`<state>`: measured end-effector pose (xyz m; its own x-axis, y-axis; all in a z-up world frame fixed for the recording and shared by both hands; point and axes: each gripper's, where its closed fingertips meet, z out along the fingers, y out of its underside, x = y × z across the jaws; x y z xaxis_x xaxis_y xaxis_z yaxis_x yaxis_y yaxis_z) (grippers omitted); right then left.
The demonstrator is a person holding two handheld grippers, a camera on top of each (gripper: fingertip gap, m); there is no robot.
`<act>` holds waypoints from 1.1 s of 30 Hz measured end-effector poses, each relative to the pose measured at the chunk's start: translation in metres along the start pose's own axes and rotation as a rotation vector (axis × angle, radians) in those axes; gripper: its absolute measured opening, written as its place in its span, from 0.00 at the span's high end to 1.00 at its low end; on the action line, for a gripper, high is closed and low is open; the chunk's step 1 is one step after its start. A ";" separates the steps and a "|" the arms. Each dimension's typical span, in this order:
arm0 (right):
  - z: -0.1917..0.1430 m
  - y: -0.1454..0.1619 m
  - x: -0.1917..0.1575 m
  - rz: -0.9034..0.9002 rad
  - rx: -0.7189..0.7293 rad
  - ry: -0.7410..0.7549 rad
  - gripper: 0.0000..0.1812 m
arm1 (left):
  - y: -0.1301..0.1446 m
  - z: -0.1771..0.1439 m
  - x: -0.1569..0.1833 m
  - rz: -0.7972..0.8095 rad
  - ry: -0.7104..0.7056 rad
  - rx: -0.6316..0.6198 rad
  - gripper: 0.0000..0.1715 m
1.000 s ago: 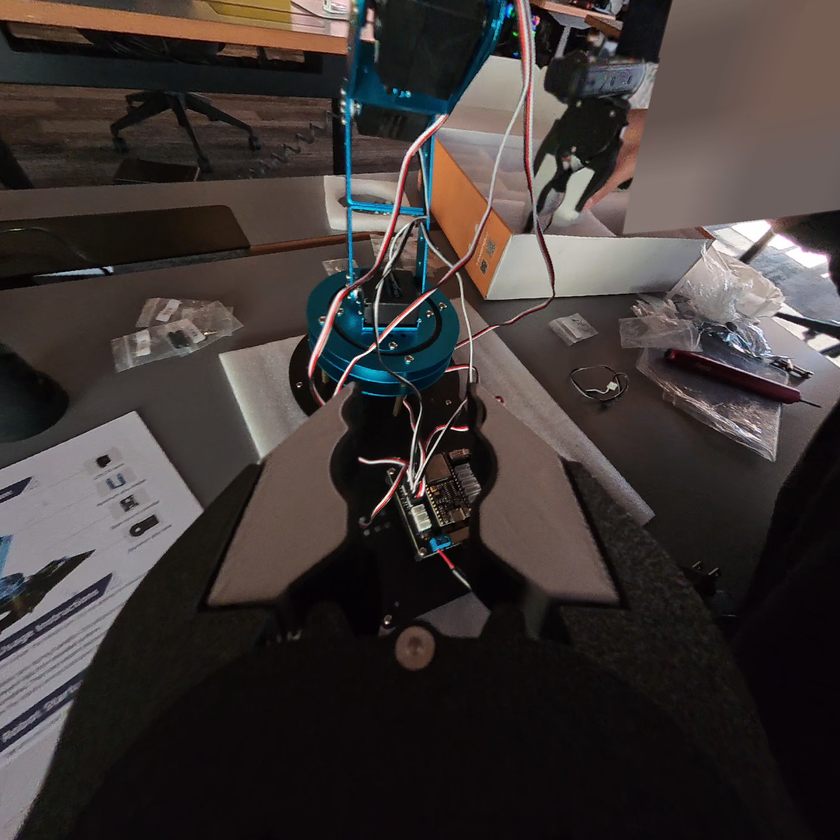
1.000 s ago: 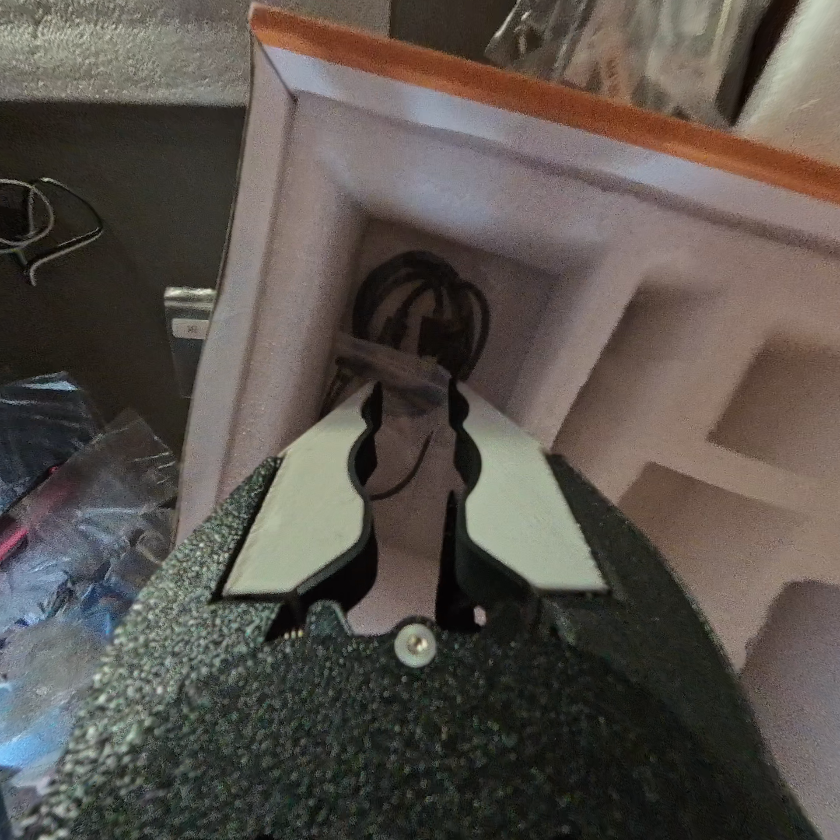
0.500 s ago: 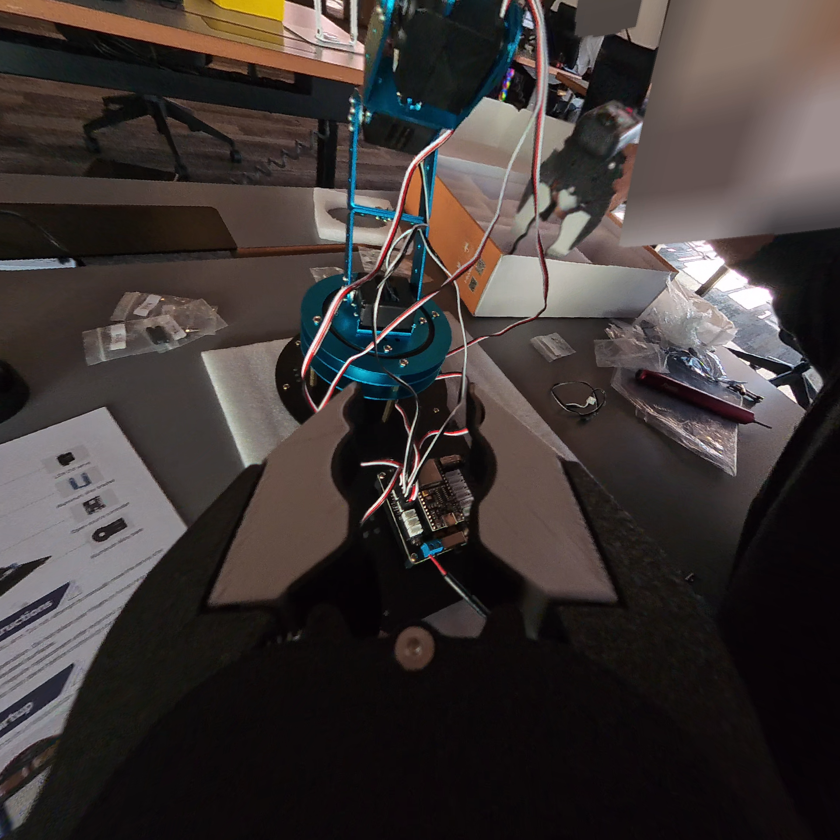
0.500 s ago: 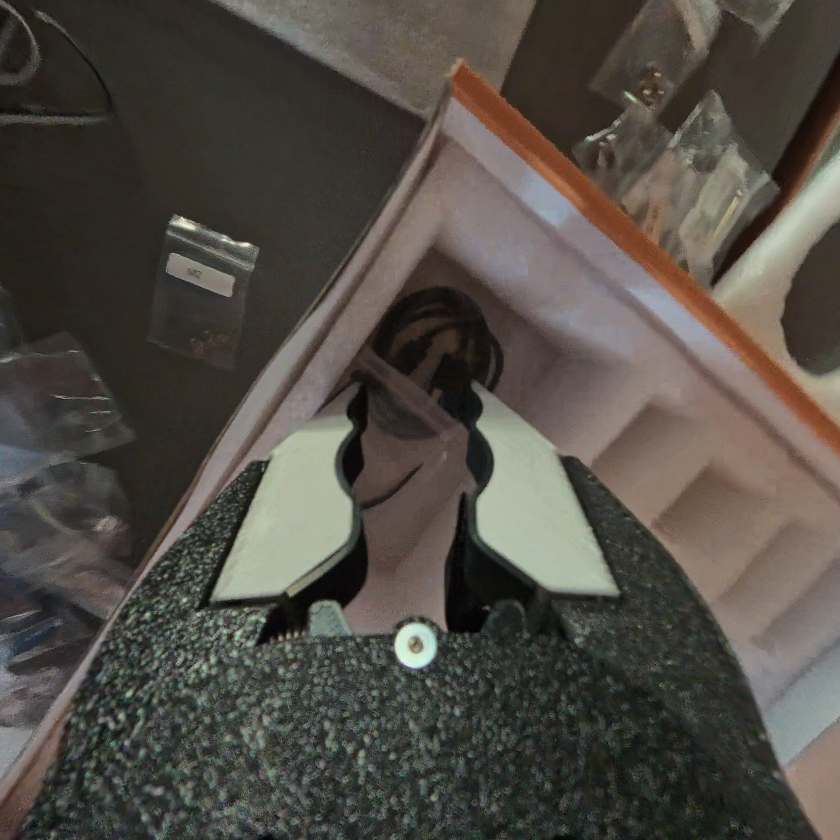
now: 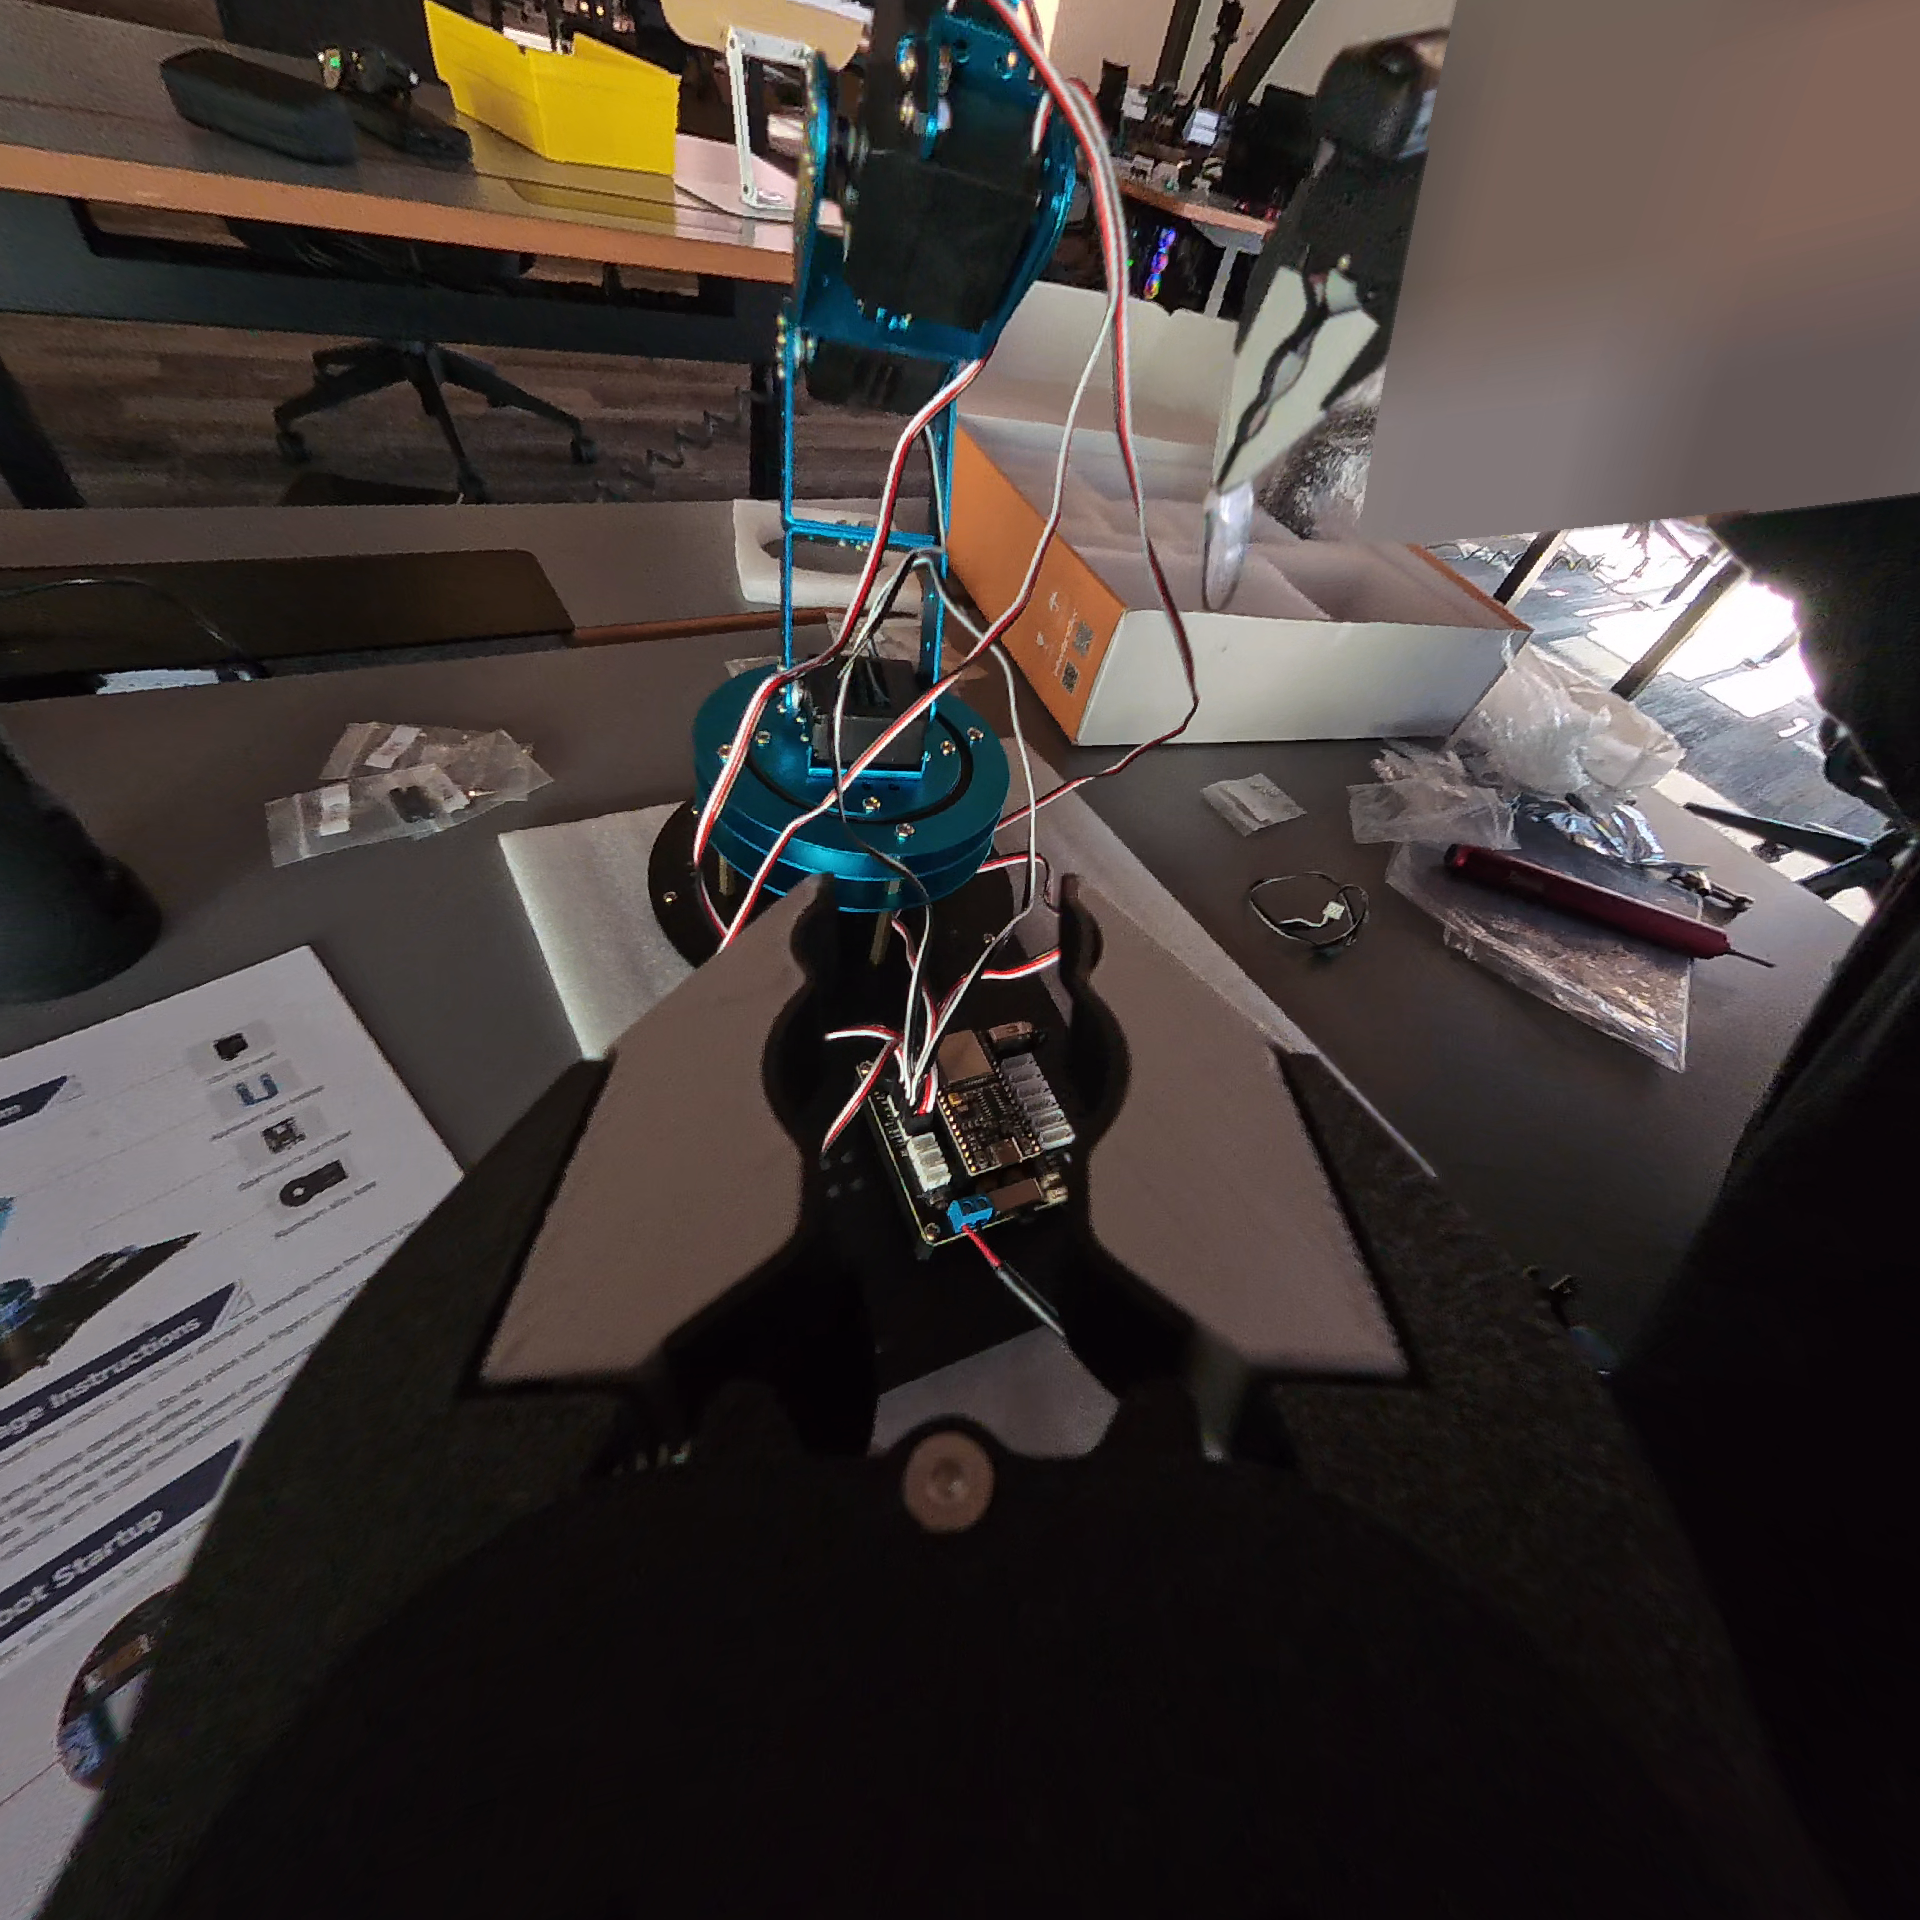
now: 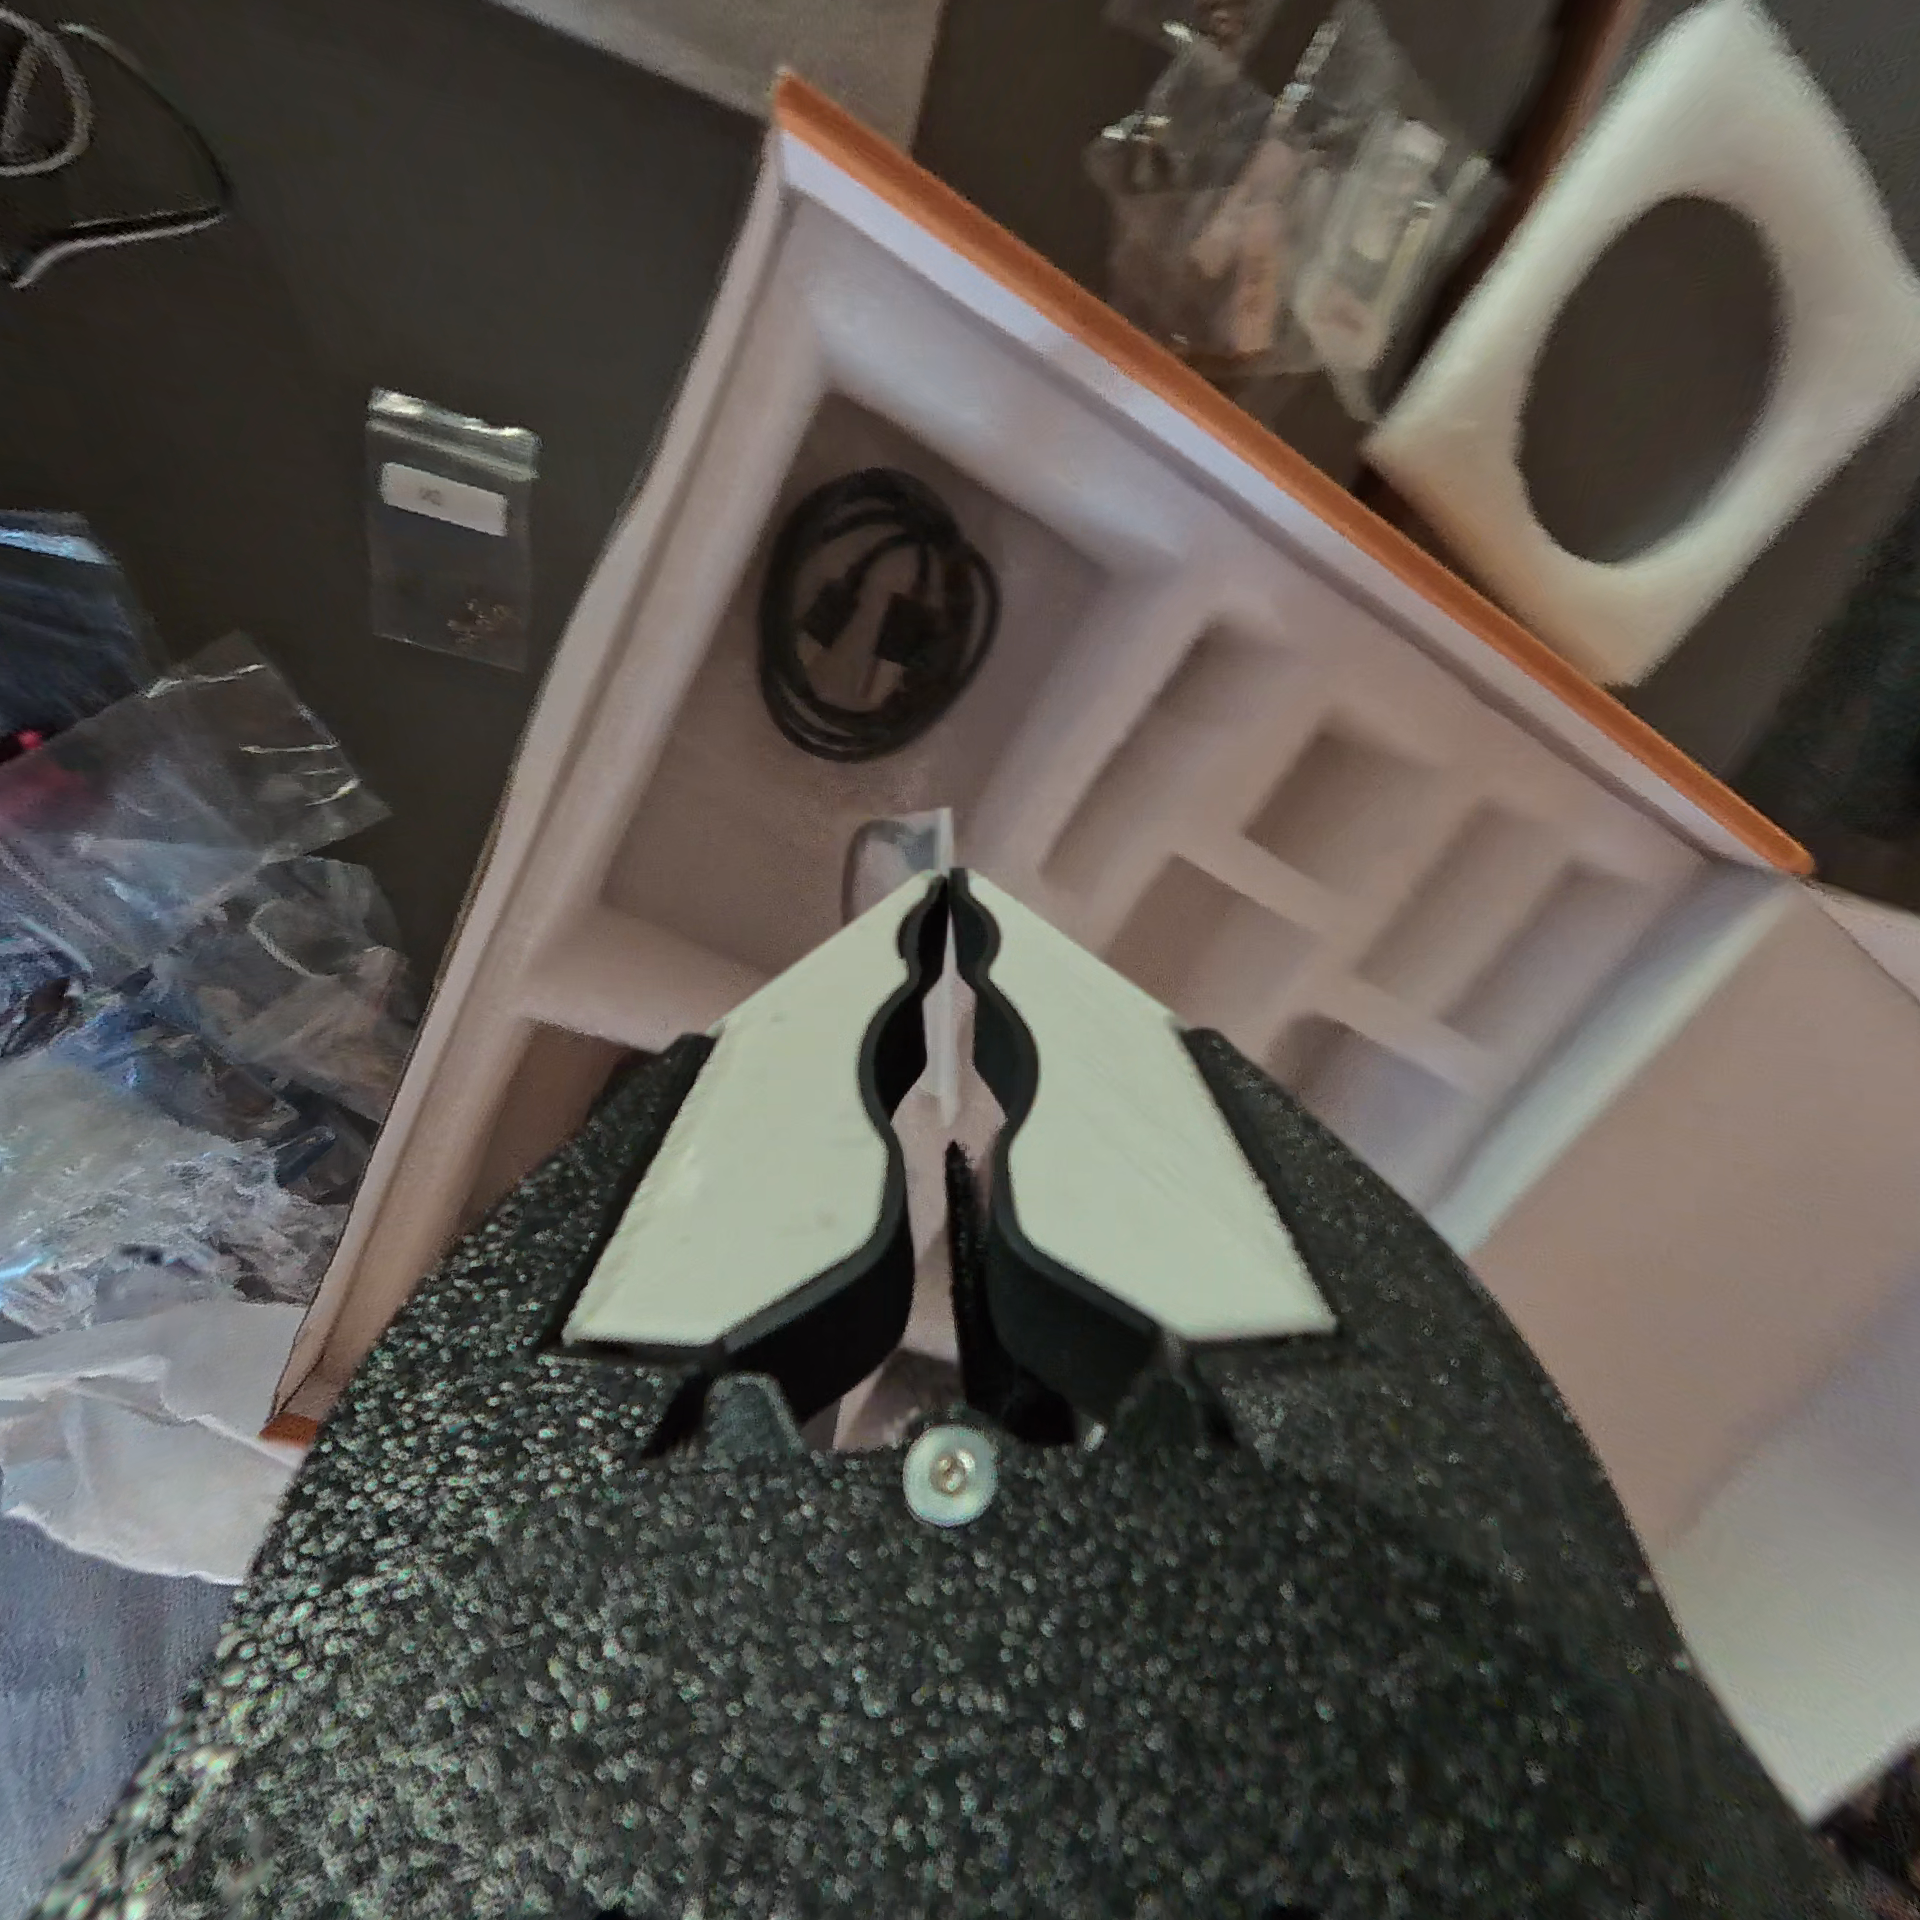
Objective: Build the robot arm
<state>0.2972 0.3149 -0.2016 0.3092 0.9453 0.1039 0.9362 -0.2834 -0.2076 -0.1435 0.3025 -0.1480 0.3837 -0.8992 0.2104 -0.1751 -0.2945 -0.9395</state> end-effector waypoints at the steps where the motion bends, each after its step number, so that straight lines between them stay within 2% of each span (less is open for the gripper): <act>1: -0.008 0.002 0.006 0.028 0.000 0.035 1.00 | 0.000 -0.001 0.001 -0.001 0.007 0.003 0.77; 6: -0.035 0.002 0.018 0.164 0.089 0.057 1.00 | 0.001 -0.007 0.004 0.018 0.001 0.017 0.77; 10: -0.037 0.003 0.020 0.183 0.100 0.052 1.00 | -0.002 -0.011 0.003 0.004 0.002 0.032 0.77; 13: -0.025 -0.001 0.007 0.154 0.089 -0.024 1.00 | -0.004 -0.011 0.002 -0.001 0.004 0.037 0.77; 15: -0.011 -0.009 -0.018 0.090 0.090 -0.170 1.00 | -0.004 -0.008 0.002 -0.003 0.009 0.034 0.77; 17: 0.013 -0.016 -0.026 -0.004 0.058 -0.216 1.00 | -0.003 -0.003 0.004 -0.004 0.022 0.027 0.77; 19: 0.036 -0.028 -0.043 -0.076 0.073 -0.328 1.00 | -0.002 0.002 0.005 -0.001 0.037 0.010 0.77; 20: 0.047 -0.032 -0.040 -0.088 0.079 -0.315 1.00 | -0.002 0.005 0.005 0.006 0.038 -0.001 0.77; 22: 0.055 -0.030 -0.033 -0.051 0.068 -0.300 0.85 | -0.001 0.008 0.005 0.023 0.035 -0.019 0.77; 24: 0.038 -0.019 -0.018 0.042 0.111 -0.223 0.84 | -0.001 0.010 0.004 0.027 0.038 -0.026 0.77; 25: 0.020 -0.012 -0.009 0.093 0.171 -0.159 0.83 | 0.000 0.011 0.002 0.020 0.040 -0.027 0.77; 27: -0.026 0.020 0.022 0.256 0.256 0.080 0.76 | 0.003 0.015 -0.001 -0.001 0.048 -0.032 0.77; 28: -0.055 0.046 0.038 0.365 0.293 0.219 0.71 | 0.004 0.016 -0.003 -0.010 0.051 -0.034 0.77; 29: -0.085 0.077 0.050 0.494 0.340 0.365 0.71 | 0.005 0.017 -0.003 -0.017 0.055 -0.036 0.77; 31: -0.131 0.144 0.055 0.757 0.427 0.582 0.66 | 0.006 0.018 -0.002 -0.020 0.064 -0.034 0.77; 32: -0.139 0.177 0.050 0.881 0.432 0.652 0.57 | 0.005 0.018 -0.001 -0.018 0.067 -0.030 0.77; 33: -0.134 0.210 0.042 1.002 0.380 0.689 0.54 | 0.004 0.017 0.000 -0.015 0.071 -0.025 0.77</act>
<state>0.5293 0.2731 -0.1108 0.9795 0.0340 0.1985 0.1726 -0.6498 -0.7402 -0.1289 0.3066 -0.1566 0.3209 -0.9151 0.2440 -0.1928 -0.3153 -0.9292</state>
